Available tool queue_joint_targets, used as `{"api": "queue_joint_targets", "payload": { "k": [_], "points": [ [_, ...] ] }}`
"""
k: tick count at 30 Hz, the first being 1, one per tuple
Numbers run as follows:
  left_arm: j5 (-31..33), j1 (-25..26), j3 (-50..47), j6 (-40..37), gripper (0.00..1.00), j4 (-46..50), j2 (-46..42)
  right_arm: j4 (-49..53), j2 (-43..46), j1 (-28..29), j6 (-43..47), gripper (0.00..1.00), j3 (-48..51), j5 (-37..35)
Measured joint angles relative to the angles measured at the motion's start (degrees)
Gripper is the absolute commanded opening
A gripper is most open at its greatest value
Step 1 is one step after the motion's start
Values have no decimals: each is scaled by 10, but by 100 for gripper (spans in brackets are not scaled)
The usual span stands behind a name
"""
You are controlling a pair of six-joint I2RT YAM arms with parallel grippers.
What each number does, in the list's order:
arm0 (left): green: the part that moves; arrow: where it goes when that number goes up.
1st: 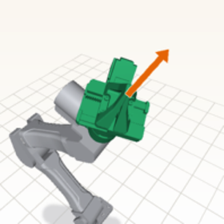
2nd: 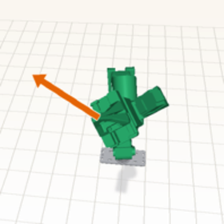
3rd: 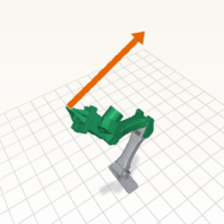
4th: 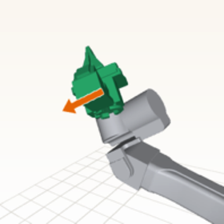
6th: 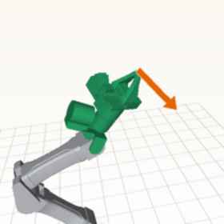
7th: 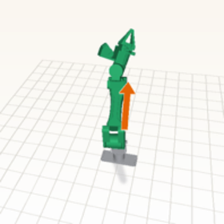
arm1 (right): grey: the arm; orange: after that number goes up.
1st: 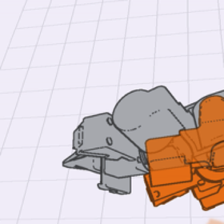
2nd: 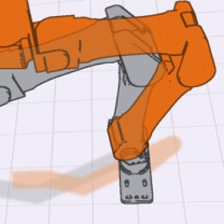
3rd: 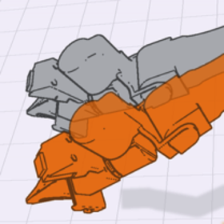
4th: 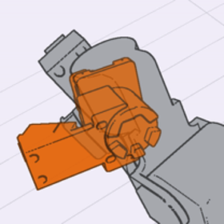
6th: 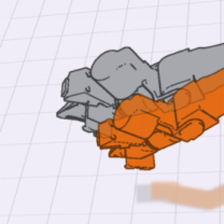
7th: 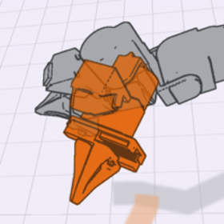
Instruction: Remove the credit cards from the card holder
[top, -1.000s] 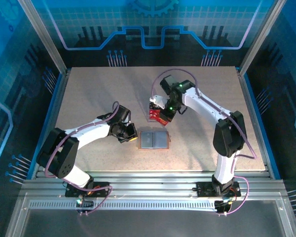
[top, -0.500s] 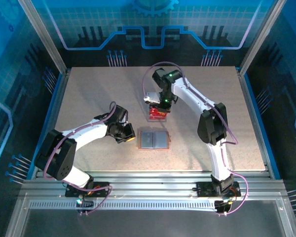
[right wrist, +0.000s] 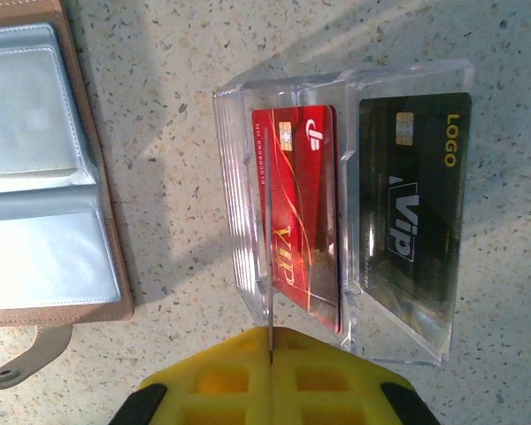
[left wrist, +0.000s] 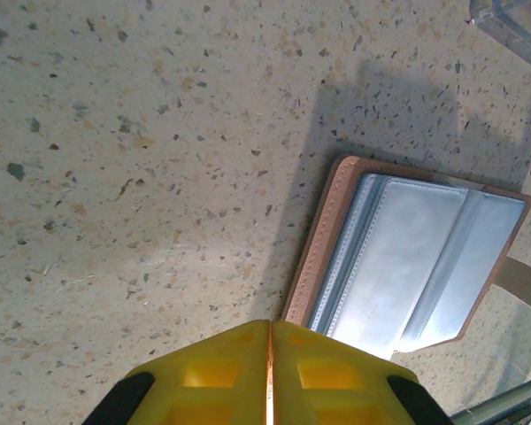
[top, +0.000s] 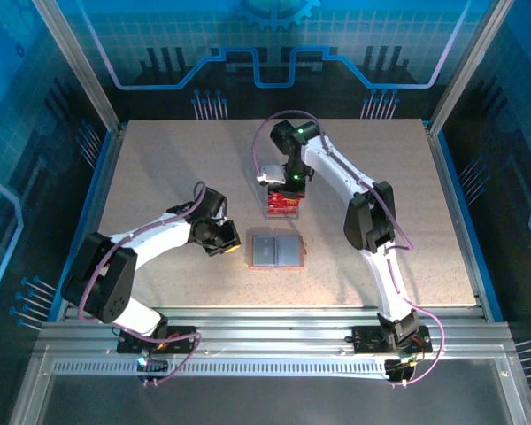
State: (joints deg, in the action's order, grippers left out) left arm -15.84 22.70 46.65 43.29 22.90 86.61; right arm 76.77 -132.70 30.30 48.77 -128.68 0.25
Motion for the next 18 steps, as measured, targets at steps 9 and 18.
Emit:
{"api": "queue_joint_targets", "payload": {
  "k": [9,18],
  "points": [
    [0,-4,-3,0,9,0,-1,3,-33,0,4,0,-3,3],
    [0,-5,-11,-2,10,7,-8,7,-35,1,0,29,-3,3]
  ]
}}
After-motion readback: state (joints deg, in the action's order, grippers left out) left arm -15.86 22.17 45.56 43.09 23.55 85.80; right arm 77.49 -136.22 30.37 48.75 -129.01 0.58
